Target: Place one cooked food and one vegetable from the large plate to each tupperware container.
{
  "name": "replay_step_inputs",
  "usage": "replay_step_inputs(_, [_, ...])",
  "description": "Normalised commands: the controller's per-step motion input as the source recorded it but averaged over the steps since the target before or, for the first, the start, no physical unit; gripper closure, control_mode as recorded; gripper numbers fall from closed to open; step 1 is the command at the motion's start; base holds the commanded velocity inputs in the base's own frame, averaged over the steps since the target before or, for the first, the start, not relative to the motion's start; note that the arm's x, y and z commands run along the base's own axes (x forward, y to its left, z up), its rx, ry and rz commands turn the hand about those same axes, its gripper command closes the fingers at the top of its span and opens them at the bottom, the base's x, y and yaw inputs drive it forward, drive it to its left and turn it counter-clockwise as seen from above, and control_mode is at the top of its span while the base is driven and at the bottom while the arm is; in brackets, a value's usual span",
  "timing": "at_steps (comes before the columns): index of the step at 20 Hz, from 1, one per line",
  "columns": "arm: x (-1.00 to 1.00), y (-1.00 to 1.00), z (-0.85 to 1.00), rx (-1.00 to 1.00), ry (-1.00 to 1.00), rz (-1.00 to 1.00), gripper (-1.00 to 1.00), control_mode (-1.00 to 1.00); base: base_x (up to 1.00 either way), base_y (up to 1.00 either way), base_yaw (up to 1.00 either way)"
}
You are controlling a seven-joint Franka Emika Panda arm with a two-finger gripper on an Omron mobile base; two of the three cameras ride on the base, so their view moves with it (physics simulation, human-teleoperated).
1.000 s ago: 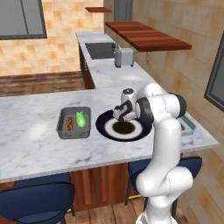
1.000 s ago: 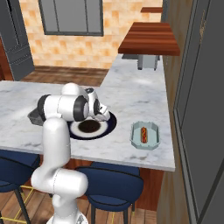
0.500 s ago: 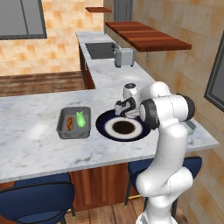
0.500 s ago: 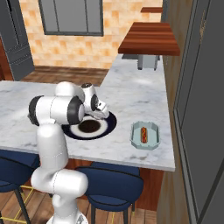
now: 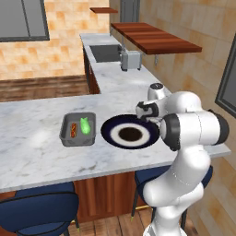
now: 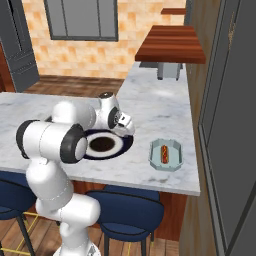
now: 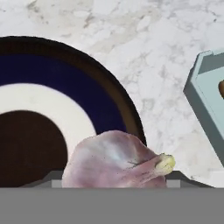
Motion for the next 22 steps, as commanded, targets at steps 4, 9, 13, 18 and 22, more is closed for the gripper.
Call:
replay_step_inputs(4, [-0.42,-0.87,0.12,-0.07,0.01,0.0,1.0,-1.0,0.0,0.0,0.0])
replay_step_inputs(9, [-0.11,-1.0,0.06,-0.01,0.0,0.0,1.0,-1.0,0.0,0.0,0.0])
replay_step_inputs(13, [0.0,-0.99,0.0,0.0,0.06,0.0,1.0,-1.0,0.0,0.0,0.0])
replay_step_inputs(18, [-0.04,-0.48,-0.17,0.0,0.07,0.0,1.0,-1.0,0.0,0.0,0.0])
replay_step_inputs(22, [0.0,-0.43,-0.39,0.0,0.1,0.0,1.0,-1.0,0.0,0.0,0.0])
